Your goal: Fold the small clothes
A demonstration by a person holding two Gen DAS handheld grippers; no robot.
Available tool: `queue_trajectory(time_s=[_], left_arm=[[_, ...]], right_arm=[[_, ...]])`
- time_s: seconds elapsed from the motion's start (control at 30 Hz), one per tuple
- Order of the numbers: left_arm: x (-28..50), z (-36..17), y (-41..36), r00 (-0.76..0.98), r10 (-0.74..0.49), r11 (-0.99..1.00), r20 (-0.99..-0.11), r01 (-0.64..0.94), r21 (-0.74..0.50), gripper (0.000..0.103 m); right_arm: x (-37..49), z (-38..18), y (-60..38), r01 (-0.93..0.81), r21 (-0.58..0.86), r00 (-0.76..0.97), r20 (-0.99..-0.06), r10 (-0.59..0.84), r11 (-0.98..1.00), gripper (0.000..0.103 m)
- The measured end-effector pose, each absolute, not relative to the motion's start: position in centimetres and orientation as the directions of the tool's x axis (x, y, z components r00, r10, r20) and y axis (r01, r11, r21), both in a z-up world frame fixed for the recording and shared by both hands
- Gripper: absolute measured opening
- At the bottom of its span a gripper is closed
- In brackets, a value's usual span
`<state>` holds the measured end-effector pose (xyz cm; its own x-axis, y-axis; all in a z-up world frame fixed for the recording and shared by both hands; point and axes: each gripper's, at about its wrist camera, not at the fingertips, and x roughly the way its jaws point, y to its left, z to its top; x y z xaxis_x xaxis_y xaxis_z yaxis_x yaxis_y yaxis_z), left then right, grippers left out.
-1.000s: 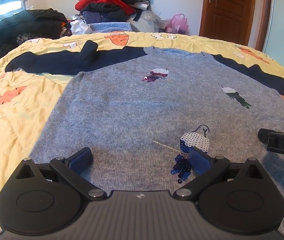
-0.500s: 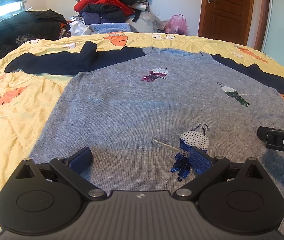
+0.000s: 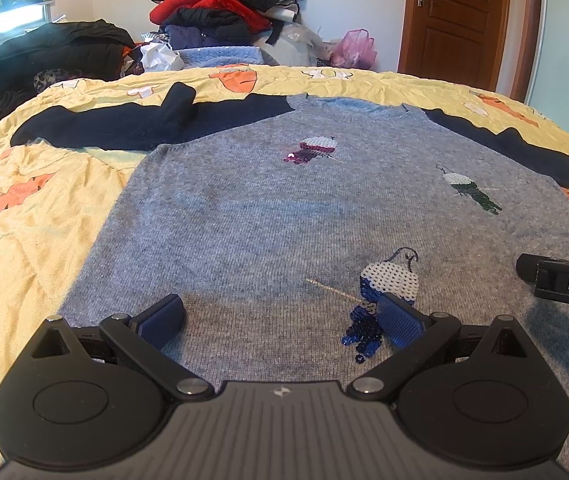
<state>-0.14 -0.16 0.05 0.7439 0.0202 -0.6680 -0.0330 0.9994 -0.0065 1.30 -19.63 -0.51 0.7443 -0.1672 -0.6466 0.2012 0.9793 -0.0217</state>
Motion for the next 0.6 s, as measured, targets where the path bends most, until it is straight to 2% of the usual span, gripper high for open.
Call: queue_trajectory(time_s=[0.6], left_arm=[[-0.16,0.07,-0.18,0.744,0.019,0.999,-0.668,-0.032,-0.007,0.103]], right_arm=[[1.35,-0.55,-19.56,0.207,-0.023,0.743,-0.646,-0.172,0.978,0.103]])
